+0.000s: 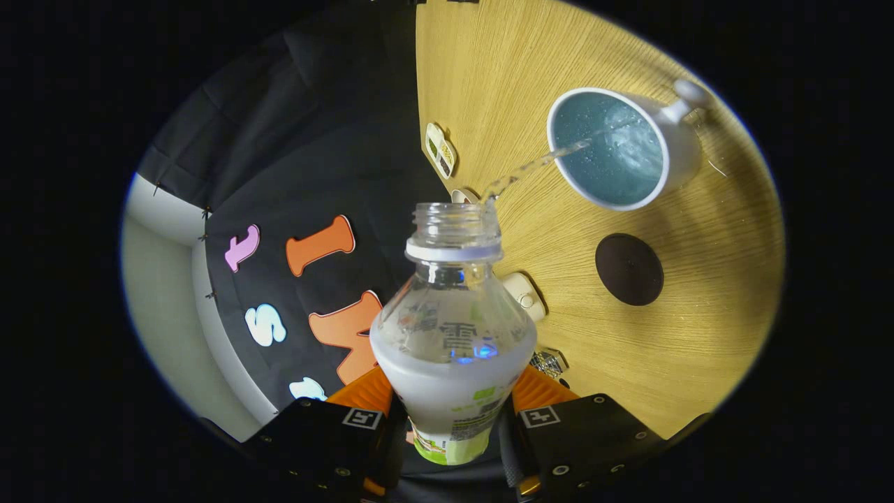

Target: Take the bottle from table, then pour the juice into the cup, finally place the bottle on the coaster

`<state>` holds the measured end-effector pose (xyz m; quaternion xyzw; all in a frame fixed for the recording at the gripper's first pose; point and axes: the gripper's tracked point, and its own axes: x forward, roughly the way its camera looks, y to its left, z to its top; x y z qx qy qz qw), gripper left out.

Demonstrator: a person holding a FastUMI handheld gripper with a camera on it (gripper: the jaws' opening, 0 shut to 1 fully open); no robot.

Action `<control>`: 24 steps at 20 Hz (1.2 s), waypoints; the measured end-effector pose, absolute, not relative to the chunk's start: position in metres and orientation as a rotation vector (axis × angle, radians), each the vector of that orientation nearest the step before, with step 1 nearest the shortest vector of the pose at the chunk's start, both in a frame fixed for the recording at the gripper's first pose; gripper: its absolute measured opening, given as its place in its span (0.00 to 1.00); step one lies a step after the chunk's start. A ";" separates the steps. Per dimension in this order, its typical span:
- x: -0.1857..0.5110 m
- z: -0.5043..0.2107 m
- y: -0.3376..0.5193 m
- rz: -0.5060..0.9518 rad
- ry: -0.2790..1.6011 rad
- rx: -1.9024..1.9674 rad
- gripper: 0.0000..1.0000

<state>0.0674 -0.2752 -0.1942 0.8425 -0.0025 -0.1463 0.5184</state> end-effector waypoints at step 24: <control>0.064 -0.184 -0.281 -0.337 -0.043 2.142 0.57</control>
